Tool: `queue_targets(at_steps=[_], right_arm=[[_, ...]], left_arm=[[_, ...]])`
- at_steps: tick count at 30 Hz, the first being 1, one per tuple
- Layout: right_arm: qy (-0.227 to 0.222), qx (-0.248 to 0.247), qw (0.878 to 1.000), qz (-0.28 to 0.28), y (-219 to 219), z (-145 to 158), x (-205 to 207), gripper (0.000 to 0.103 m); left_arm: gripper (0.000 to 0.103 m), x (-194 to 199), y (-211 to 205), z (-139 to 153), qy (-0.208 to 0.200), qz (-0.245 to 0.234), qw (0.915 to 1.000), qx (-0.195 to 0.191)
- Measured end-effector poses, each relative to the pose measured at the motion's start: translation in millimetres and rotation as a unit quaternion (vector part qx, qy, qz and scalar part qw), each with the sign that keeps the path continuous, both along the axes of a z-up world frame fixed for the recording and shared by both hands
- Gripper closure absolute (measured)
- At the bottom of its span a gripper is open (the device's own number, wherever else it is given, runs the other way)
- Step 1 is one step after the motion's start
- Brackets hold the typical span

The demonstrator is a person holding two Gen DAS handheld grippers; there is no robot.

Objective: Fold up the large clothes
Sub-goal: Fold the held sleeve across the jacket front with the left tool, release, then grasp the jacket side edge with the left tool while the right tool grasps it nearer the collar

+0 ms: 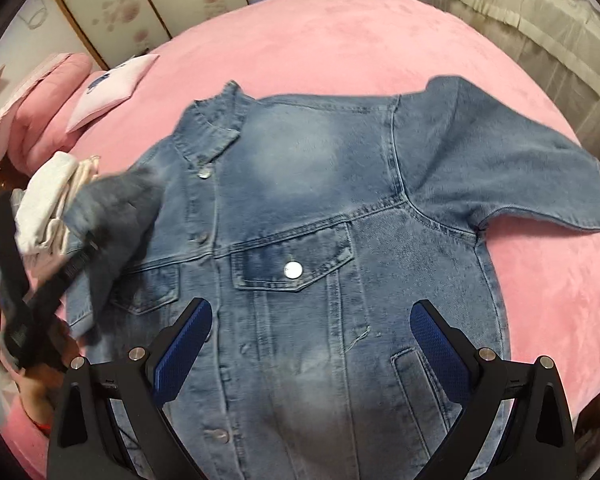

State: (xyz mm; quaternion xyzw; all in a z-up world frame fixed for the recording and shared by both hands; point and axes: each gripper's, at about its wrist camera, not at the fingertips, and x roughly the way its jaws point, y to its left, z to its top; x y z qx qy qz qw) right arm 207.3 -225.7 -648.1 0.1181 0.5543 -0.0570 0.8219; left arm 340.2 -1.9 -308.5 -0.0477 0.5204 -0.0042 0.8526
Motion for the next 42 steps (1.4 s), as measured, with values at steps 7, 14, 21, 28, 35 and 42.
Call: queue_targets(at_steps=[7,14,21,28,35,42], right_arm=[[0.003,0.050,0.995,0.083,26.9,-36.7,50.9,0.002],[0.066,0.231,0.961,0.133,76.2,-57.5,97.5,0.002],[0.084,0.272,0.952,0.110,126.9,-63.9,91.3,0.002],[0.128,0.168,0.977,0.022,132.9,-79.4,80.1,0.014],[0.160,0.156,0.975,0.016,141.3,-89.3,79.7,0.033],[0.162,0.117,0.979,0.040,171.9,-70.5,93.1,0.073]], left_arm=[[0.057,3.5,5.6,7.4,0.015,-0.045,0.9989,0.001],[0.039,-2.5,54.9,70.4,0.011,-0.032,0.9994,0.002],[0.039,-45.2,131.6,64.3,0.066,0.063,0.9956,0.020],[0.039,-79.2,188.8,31.7,0.123,0.119,0.9848,0.029],[0.039,-93.9,212.0,8.1,0.143,0.136,0.9800,0.022],[0.039,-95.4,212.0,-16.0,0.169,0.137,0.9758,0.025]])
